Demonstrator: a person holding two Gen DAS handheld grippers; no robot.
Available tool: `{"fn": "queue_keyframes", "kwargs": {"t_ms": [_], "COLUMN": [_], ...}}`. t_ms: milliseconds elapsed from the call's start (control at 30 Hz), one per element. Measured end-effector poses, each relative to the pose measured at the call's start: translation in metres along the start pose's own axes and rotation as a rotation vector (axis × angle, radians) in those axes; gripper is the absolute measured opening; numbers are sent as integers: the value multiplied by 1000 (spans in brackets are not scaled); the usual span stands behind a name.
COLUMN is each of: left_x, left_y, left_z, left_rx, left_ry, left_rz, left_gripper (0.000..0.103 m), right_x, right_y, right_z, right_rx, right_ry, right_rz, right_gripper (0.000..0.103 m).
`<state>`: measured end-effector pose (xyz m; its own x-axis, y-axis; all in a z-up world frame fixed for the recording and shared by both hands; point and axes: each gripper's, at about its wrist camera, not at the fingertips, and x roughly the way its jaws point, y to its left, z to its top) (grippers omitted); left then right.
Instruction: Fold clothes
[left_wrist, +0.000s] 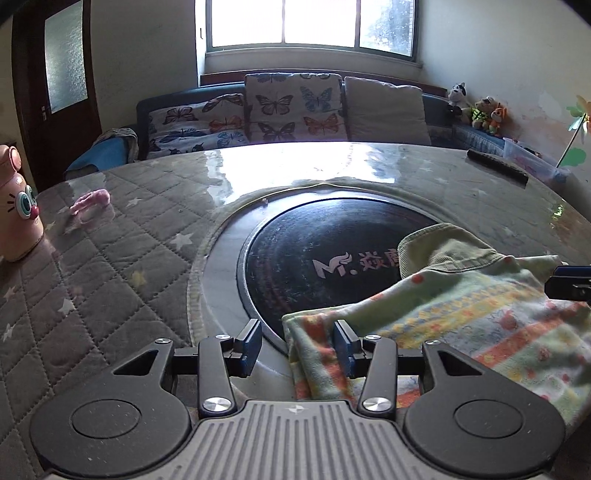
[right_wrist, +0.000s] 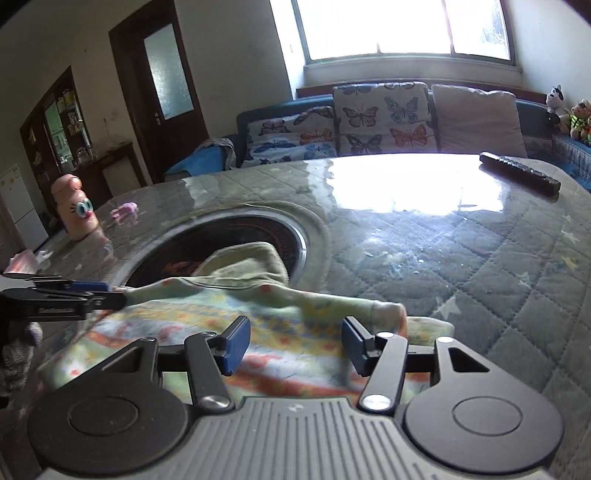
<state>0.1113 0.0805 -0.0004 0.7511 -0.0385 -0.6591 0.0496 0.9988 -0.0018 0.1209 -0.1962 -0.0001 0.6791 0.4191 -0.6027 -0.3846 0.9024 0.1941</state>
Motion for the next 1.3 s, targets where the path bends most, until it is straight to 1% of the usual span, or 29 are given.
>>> {"fn": "queue_keyframes", "kwargs": {"t_ms": [33, 133, 233, 300, 367, 400, 467, 533, 567, 600, 633, 700, 733, 767, 800, 1033, 1067, 1100, 1167, 1300], "left_x": [1, 0, -1, 1, 2, 2, 0, -7, -10, -13, -17, -25, -30, -34, -39, -61, -62, -63, -65, -70], "left_y": [0, -1, -2, -2, -2, -2, -2, -4, -6, -7, -9, -15, -18, -20, -22, -31, -31, -30, -28, -22], "left_z": [0, 0, 2, 3, 3, 3, 3, 1, 0, -1, -2, -7, -10, -14, -18, -44, -47, -50, -55, -61], "left_rx": [2, 8, 12, 11, 9, 8, 6, 13, 17, 21, 25, 47, 58, 66, 72, 128, 129, 127, 122, 102], "left_ry": [1, -4, -9, -9, -8, -9, -12, -20, -24, -29, -33, -45, -52, -58, -64, -86, -86, -86, -86, -93], "left_rz": [2, 5, 7, 12, 19, 25, 37, 32, 28, 25, 21, 14, 11, 9, 8, 20, 23, 26, 31, 37], "left_gripper": [47, 47, 47, 48, 51, 53, 55, 56, 59, 64, 67, 75, 77, 82, 85, 94, 95, 95, 95, 97], "right_x": [3, 2, -1, 4, 11, 10, 6, 1, -3, -6, -9, -13, -15, -17, -18, -23, -22, -20, -20, -28], "right_y": [-3, -9, -8, -10, -12, -11, -6, 2, 7, 13, 18, 30, 36, 41, 47, 82, 85, 88, 93, 99], "right_z": [0, 1, 3, 4, 5, 4, 4, 2, 0, -3, -6, -12, -15, -17, -20, -37, -39, -44, -49, -48], "right_rx": [9, 40, 38, 37, 36, 30, 17, -9, -29, -50, -68, -98, -112, -126, -140, -247, -255, -268, -288, -309], "right_ry": [2, -10, -30, -20, -6, -15, -18, -20, -21, -21, -21, -22, -25, -29, -32, -41, -37, -15, -9, -28], "right_rz": [-23, -15, -14, -17, -29, -36, -46, -43, -35, -30, -28, -17, -12, -7, -2, 14, 17, 30, 30, 32], "right_gripper": [55, 55, 55, 55, 55, 55, 56, 60, 62, 65, 68, 72, 76, 78, 83, 93, 93, 93, 94, 94]}}
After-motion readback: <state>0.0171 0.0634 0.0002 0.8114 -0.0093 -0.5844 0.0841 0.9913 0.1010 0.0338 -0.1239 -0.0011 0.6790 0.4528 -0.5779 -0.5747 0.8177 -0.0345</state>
